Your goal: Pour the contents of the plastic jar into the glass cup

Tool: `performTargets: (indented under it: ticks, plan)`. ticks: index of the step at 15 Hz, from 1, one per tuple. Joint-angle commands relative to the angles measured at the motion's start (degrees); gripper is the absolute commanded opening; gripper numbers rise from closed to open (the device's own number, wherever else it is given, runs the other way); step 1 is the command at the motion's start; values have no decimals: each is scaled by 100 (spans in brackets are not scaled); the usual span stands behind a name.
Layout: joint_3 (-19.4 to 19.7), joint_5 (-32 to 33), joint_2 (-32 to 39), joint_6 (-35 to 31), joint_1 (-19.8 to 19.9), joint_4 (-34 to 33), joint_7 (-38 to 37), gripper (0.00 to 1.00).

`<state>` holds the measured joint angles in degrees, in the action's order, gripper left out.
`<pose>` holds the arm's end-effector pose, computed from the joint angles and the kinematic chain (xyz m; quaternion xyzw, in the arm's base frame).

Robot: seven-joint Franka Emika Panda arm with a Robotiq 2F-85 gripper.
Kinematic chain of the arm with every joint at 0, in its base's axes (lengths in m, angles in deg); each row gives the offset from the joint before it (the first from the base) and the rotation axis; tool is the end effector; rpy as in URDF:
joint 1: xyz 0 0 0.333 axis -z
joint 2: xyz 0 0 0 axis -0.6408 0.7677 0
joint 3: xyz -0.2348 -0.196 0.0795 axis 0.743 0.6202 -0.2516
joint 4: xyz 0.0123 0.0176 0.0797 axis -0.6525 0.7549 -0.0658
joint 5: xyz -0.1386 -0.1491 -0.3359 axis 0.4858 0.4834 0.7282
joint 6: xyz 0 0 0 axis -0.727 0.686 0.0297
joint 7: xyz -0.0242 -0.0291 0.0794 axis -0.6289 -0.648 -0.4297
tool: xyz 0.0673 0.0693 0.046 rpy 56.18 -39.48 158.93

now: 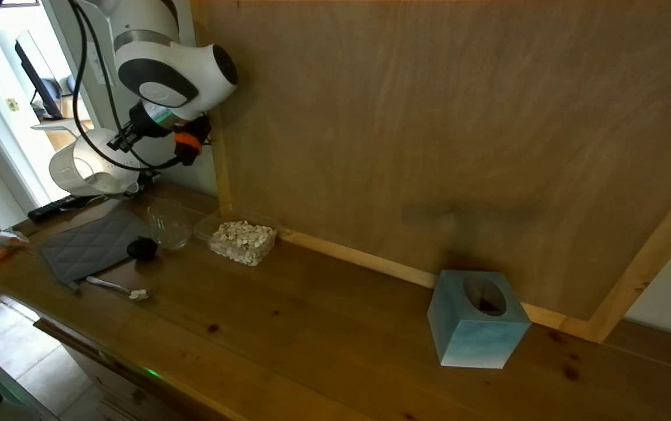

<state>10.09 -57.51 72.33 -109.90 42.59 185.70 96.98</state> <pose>0.4802 0.0082 0.4207 -0.4305 -0.7641 -0.3367 0.3428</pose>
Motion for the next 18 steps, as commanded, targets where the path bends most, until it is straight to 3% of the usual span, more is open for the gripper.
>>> performTargets:
  ticks: [1, 8, 18]
  plan:
    - [70, -215, 229, 219, 157, -288, 142, 1]
    - [116, -365, 404, 608, 251, -440, 151, 1]
    - [127, -400, 409, 488, 301, -435, -104, 1]
